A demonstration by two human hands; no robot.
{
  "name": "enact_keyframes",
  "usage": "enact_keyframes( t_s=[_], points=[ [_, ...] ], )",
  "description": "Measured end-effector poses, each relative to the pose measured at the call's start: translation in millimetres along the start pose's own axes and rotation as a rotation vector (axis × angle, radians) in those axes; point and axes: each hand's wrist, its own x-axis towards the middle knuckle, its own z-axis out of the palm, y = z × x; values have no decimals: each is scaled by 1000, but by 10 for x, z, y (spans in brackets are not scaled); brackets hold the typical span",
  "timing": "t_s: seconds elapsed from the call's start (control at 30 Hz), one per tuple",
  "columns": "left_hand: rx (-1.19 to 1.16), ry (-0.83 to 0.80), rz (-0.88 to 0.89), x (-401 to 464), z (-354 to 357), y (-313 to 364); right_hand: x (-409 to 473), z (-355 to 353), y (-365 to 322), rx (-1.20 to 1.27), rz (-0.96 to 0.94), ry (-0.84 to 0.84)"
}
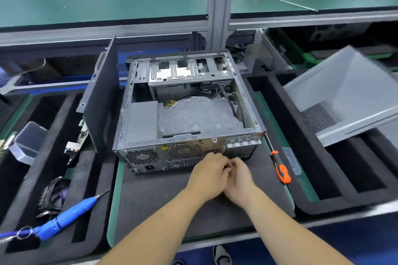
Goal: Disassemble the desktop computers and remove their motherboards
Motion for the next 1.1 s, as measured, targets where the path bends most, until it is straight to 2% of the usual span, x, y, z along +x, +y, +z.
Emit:
enact_keyframes(
  t_s=[0.07,0.2,0.4,0.53,0.7,0.97,1.03,1.1],
  points=[
    [16,-55,78,66,63,132,-5,-78,-111,-44,-39,67],
    [-15,-58,167,230,222,407,-9,-355,-527,-5,-118,190],
    [0,-198,137,573,471,727,26,-771,-1565,106,-451,505],
    [-4,-236,65,792,624,817,124,-931,-1992,40,-420,555],
    [30,-279,73,957,777,880,222,-1156,-2043,-123,-351,613],
    [68,-310,49,1005,867,859,270,-1357,-2092,-430,-261,635],
    [111,-312,88,1015,838,887,315,-1423,-2109,-695,-349,697],
    [154,-317,145,1032,784,928,365,-1493,-2074,-1175,-432,751]
  ],
)
